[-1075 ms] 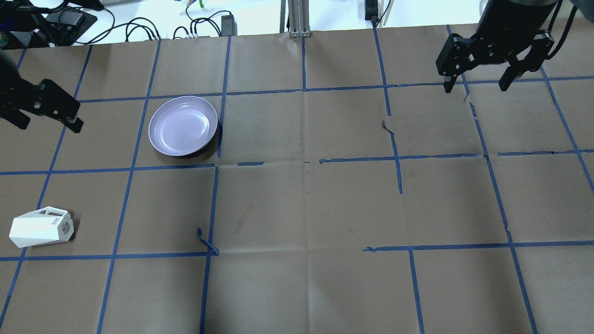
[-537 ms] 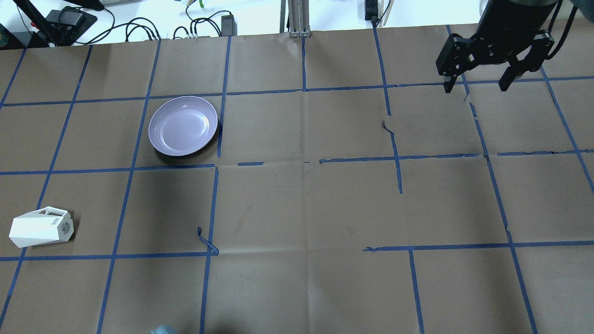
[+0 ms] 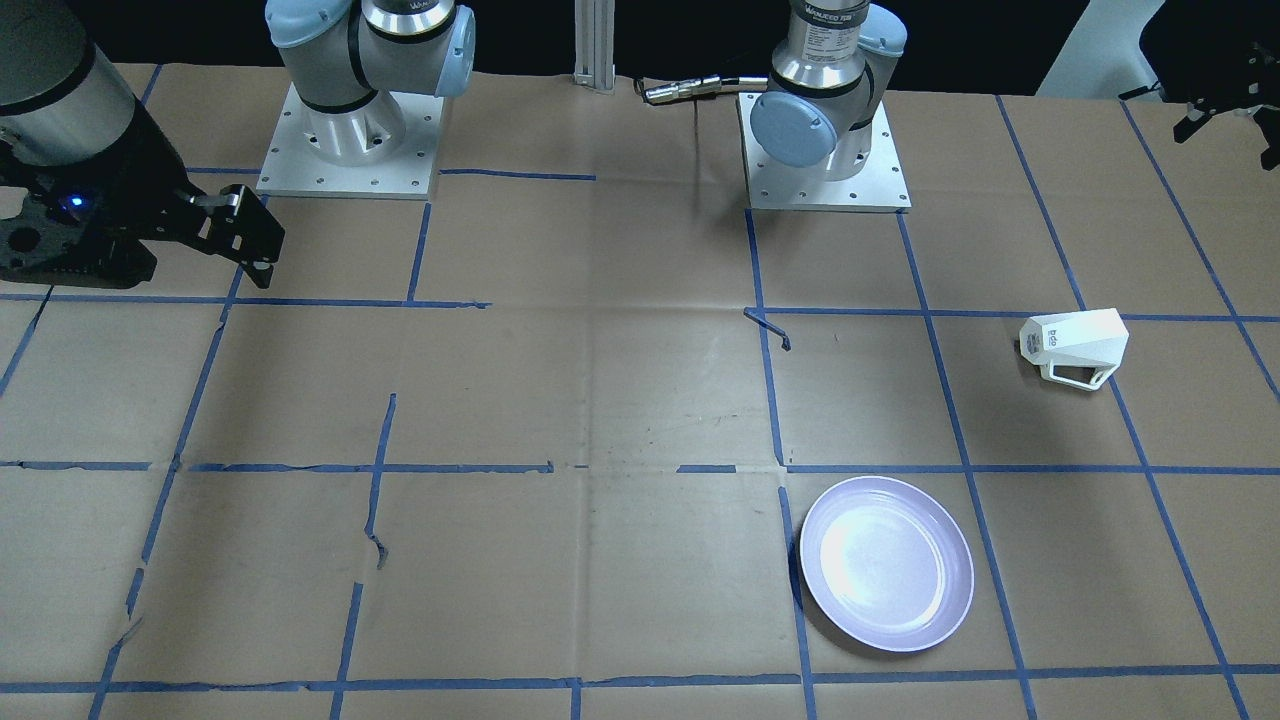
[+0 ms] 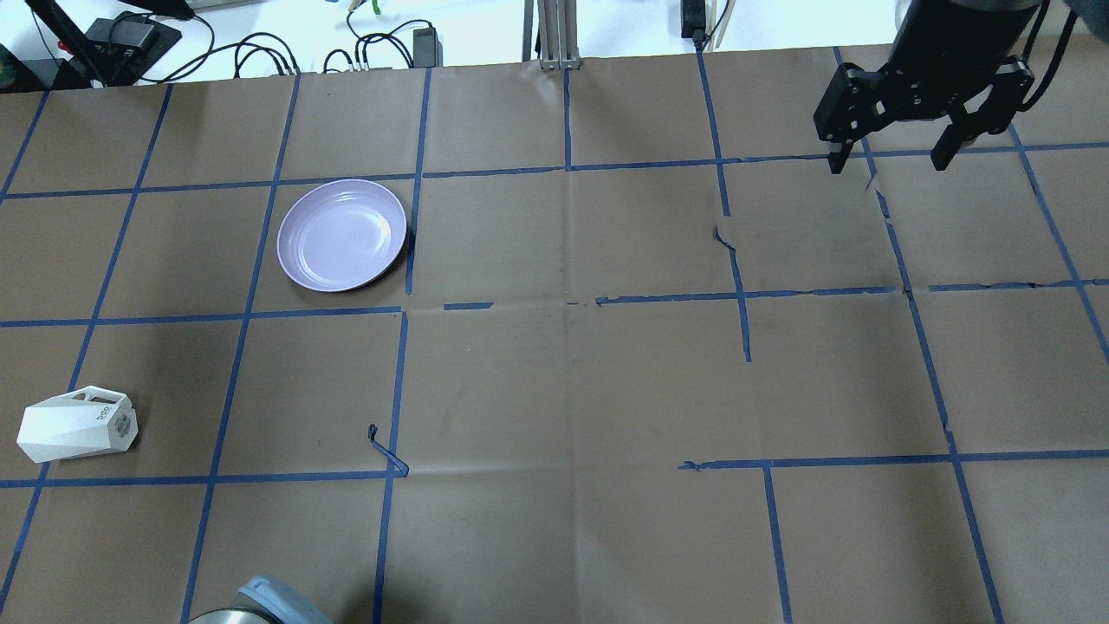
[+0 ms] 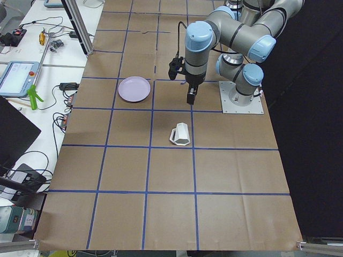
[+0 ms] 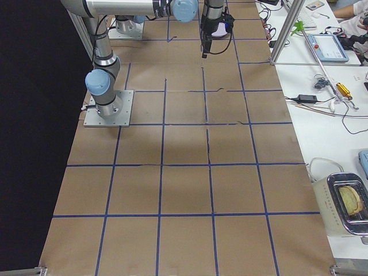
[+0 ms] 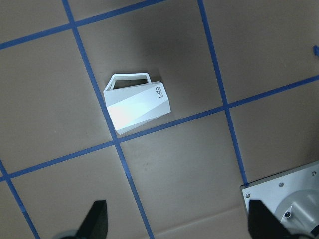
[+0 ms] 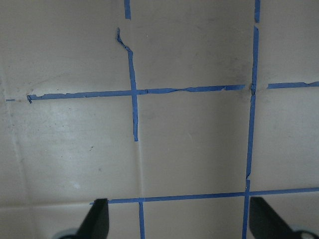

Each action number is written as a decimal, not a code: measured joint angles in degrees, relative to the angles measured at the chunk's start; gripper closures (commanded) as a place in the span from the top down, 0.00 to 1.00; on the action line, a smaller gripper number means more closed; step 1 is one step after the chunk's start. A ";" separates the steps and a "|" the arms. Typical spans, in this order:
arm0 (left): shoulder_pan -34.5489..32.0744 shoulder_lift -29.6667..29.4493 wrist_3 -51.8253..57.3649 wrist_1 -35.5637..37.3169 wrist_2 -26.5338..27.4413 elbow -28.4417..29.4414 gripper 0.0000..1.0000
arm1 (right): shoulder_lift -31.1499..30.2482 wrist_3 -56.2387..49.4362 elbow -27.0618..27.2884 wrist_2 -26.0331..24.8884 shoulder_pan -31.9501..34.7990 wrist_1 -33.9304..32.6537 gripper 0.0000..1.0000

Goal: Flip cup and place on plate
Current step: 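Lower the left gripper onto the white mug lying on its side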

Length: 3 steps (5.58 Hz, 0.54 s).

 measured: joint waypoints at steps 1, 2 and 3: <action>2.87 -2.60 1.83 1.26 0.65 0.02 0.98 | 0.00 0.00 0.00 0.00 0.00 0.00 1.00; 5.87 -5.86 2.46 2.53 -0.02 0.16 0.98 | 0.00 0.00 0.00 0.00 0.00 0.00 1.00; 7.92 -10.19 2.52 3.38 -3.08 0.71 0.98 | 0.00 0.00 0.00 0.00 0.00 0.00 1.00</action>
